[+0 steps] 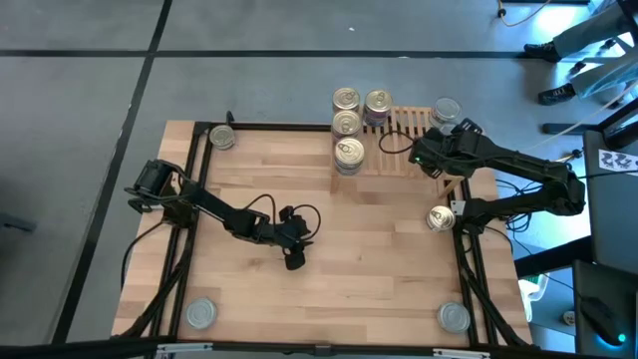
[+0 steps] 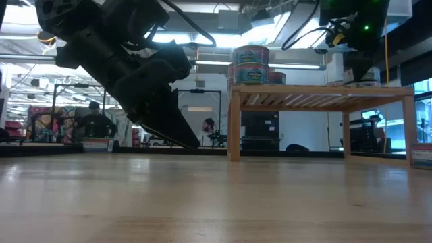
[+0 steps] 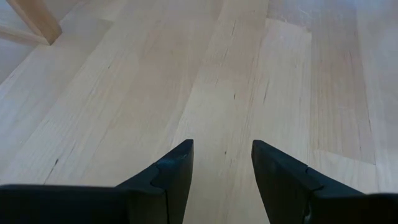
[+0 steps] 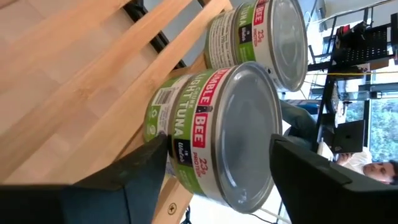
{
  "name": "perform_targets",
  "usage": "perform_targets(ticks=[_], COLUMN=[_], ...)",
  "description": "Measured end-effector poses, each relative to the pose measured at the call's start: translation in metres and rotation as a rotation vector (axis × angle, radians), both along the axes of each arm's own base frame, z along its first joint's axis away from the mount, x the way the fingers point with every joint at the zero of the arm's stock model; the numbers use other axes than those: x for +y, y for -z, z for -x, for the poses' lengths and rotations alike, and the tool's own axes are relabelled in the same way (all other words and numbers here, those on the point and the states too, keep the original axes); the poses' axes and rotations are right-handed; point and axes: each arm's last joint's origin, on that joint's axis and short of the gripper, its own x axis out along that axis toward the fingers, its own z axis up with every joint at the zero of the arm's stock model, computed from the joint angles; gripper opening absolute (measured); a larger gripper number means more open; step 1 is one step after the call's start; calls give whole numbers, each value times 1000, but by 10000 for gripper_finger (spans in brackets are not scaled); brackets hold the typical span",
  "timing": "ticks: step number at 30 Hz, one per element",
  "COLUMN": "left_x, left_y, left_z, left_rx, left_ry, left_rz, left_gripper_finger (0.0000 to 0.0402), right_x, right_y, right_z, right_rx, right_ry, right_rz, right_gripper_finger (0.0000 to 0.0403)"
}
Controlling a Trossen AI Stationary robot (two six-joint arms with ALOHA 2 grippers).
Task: Stack canned seafood by type on shelf
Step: Stack the green tuna can on top of the green tuna can on the shelf, then put the blue-pink tuna can on the shelf aligned with the other blue-pink tuna can
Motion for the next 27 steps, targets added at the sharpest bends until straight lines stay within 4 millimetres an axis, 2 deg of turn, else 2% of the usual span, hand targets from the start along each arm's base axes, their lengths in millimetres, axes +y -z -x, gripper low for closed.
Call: perform_targets(ticks=[7, 13, 17, 22, 27], left_x=[0, 0, 0, 0, 0], left_y=[0, 0, 0, 0, -1], left_z=[0, 0, 0, 0, -1], left_rx=[0, 0, 0, 0, -6], left_ry=[-1, 0, 1, 2, 8], left_rz=[1, 1, 0, -2, -6], left_gripper_finger=[162, 162, 162, 162, 162], right_x=[0, 0, 2, 22, 53], right_y=[-1, -11, -18, -17, -16], right_z=[0, -1, -3, -11, -20], right_rx=[6, -36, -120, -222, -268], right_ry=[0, -1, -16, -107, -213], right_rz=[11, 9, -99, -326, -408], right_gripper_finger=[258, 257, 256, 256, 256])
